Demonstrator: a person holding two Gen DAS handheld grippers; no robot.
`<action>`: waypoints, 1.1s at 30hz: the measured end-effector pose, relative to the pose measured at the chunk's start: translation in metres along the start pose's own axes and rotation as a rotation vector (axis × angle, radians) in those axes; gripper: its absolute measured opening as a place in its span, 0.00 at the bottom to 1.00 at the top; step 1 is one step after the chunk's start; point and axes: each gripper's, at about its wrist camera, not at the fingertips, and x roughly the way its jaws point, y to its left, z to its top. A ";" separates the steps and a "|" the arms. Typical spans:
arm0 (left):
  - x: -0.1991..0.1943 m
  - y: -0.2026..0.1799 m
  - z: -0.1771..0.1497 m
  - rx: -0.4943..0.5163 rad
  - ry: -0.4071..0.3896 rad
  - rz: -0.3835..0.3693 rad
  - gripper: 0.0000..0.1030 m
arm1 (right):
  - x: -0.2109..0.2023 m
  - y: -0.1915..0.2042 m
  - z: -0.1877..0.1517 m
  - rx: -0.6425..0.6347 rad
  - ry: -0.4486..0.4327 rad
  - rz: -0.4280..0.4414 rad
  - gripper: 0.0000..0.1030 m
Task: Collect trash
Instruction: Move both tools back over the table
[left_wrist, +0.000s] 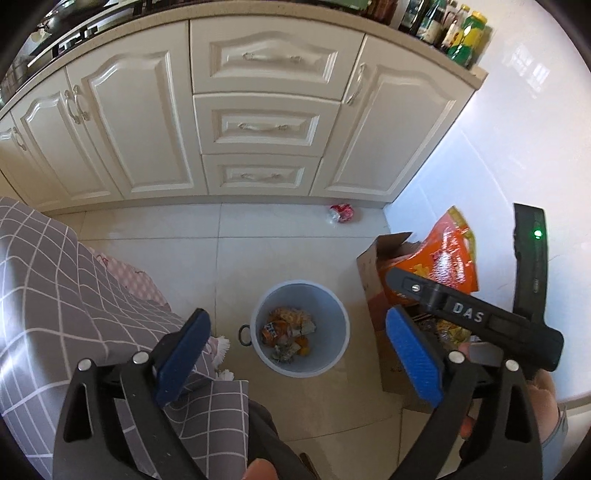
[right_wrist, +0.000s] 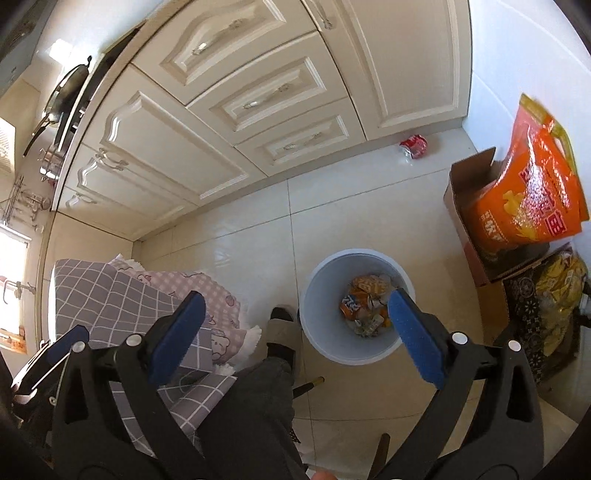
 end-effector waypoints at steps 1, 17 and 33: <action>-0.006 0.000 -0.001 0.005 -0.011 -0.010 0.91 | -0.004 0.005 0.000 -0.005 -0.008 0.004 0.94; -0.117 0.016 -0.016 0.050 -0.230 0.022 0.91 | -0.075 0.101 -0.007 -0.164 -0.131 0.096 0.94; -0.224 0.083 -0.061 -0.038 -0.406 0.122 0.91 | -0.127 0.216 -0.042 -0.367 -0.204 0.203 0.94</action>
